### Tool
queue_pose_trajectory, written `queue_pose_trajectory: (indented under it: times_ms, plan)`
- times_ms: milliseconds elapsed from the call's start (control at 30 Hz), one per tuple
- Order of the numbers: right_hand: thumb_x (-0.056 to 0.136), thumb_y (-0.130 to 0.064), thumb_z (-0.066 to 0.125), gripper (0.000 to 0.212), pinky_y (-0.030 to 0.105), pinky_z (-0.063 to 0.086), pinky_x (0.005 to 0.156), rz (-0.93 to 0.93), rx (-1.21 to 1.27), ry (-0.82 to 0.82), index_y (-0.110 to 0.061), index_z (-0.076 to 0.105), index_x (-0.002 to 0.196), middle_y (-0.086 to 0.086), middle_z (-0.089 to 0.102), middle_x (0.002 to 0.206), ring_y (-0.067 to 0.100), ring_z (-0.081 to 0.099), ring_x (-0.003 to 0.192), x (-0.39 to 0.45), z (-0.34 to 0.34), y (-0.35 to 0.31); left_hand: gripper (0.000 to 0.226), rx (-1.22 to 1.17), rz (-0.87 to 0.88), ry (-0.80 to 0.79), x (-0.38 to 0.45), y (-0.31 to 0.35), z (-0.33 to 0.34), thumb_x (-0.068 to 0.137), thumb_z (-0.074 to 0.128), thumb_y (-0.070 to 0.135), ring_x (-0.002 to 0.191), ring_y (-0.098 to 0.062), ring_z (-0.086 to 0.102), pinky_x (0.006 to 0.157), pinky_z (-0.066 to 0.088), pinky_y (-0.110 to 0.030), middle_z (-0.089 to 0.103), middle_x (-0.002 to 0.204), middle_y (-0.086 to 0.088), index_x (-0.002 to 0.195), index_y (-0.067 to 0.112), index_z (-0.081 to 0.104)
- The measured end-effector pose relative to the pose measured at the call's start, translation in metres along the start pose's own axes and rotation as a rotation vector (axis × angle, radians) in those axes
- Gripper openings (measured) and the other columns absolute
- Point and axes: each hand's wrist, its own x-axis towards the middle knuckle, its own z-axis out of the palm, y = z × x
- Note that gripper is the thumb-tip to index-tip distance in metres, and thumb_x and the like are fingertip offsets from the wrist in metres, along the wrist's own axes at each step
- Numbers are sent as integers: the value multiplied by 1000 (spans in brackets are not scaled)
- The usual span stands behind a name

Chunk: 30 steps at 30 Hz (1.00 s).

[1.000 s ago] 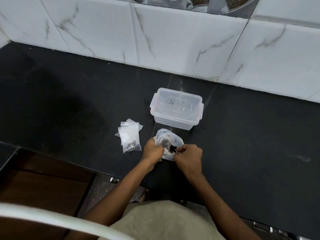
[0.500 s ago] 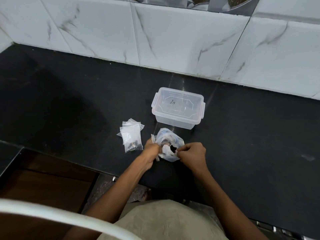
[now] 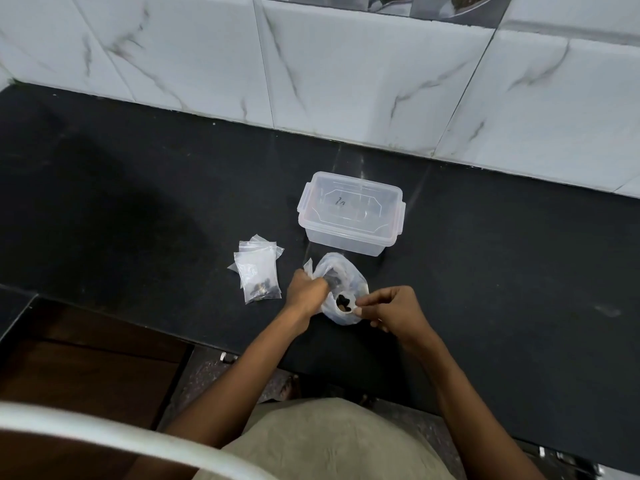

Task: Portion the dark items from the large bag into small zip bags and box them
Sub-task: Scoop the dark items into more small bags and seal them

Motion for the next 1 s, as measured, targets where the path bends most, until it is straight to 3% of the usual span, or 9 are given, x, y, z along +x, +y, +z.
queue_pose_trajectory:
  times_ms: [200, 500, 700, 800, 1000]
  plan:
    - [75, 3, 84, 9, 18, 38, 41, -2, -11, -95, -3, 80, 81, 9, 72, 65, 9, 53, 47, -3, -13, 1, 38, 56, 33, 69, 7, -3, 4, 76, 62, 7, 96, -21, 65, 77, 56, -33, 64, 107, -4, 113, 15, 53]
    - [74, 3, 83, 11, 18, 36, 41, -10, -66, -263, -3, 81, 83, 14, 74, 72, 10, 53, 48, -3, -29, -1, 36, 68, 43, 71, 4, -1, 7, 78, 66, 9, 87, -17, 64, 59, 48, -26, 64, 103, -4, 112, 14, 53]
    - [74, 6, 83, 12, 18, 34, 39, -29, -34, -190, -4, 81, 81, 18, 71, 71, 12, 52, 47, 0, -37, -7, 38, 77, 71, 49, 2, 2, 6, 75, 64, 6, 90, -18, 62, 63, 47, -28, 61, 100, -3, 110, 13, 51]
    - [74, 6, 82, 11, 18, 33, 38, -35, -2, -122, -4, 81, 79, 13, 71, 66, 12, 50, 46, 0, -39, -12, 49, 63, 127, 46, 4, -1, 5, 74, 75, 9, 96, -17, 62, 72, 48, -30, 60, 103, 1, 112, 16, 47]
    - [75, 4, 81, 7, 17, 34, 39, -61, 68, -5, -1, 80, 80, 19, 72, 71, 11, 51, 47, -6, -37, -27, 57, 152, 414, 229, 0, -15, -2, 70, 86, 27, 105, -18, 54, 91, 49, -34, 52, 109, 3, 107, 24, 43]
